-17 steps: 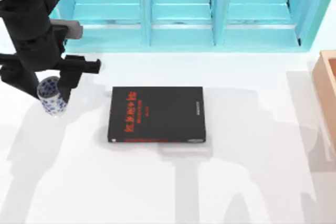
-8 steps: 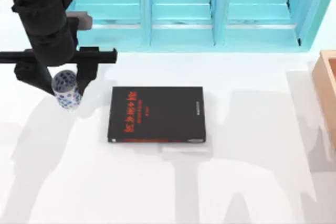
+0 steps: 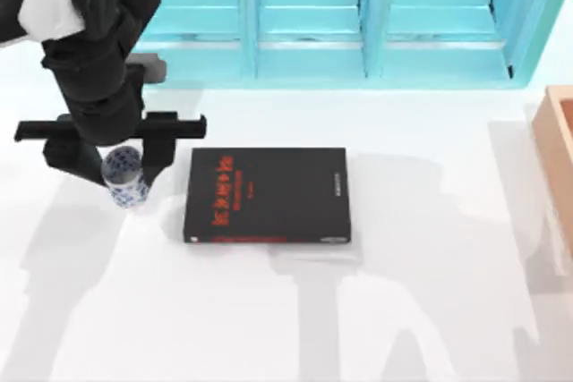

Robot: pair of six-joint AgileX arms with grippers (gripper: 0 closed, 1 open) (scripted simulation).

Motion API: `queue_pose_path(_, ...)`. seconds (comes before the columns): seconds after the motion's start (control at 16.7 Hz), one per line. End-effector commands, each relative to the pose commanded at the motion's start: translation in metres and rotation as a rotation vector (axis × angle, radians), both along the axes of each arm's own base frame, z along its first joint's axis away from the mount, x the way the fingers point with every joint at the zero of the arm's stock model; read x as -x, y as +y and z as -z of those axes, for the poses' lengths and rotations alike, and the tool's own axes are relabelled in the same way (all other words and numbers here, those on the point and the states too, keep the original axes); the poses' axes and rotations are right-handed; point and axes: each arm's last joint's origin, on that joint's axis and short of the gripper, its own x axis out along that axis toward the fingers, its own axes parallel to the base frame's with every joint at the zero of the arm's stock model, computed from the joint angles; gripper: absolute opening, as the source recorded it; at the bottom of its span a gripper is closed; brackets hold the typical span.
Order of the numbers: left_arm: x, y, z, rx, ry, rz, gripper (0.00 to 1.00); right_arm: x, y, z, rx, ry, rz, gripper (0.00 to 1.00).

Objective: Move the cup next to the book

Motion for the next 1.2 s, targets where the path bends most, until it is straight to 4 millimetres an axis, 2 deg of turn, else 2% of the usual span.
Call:
queue_pose_path(0.12,0.0019,0.0001,0.0133,-0.003,0.007,0.001,0.00,0.0000,0.0000,0.0000,0.000,0.000,0.000,1.00)
queue_pose_path(0.36,0.0022,0.0000,0.0149,-0.003,0.008,0.002,0.00,0.0000,0.0000,0.0000,0.000,0.000,0.000,1.00)
queue_pose_path(1.14,0.0022,0.0000,0.0149,-0.003,0.008,0.002,0.98,0.0000,0.0000,0.0000,0.000,0.000,0.000,1.00)
queue_pose_path(1.2,0.0022,0.0000,0.0149,-0.003,0.008,0.002,1.00,0.0000,0.0000,0.0000,0.000,0.000,0.000,1.00)
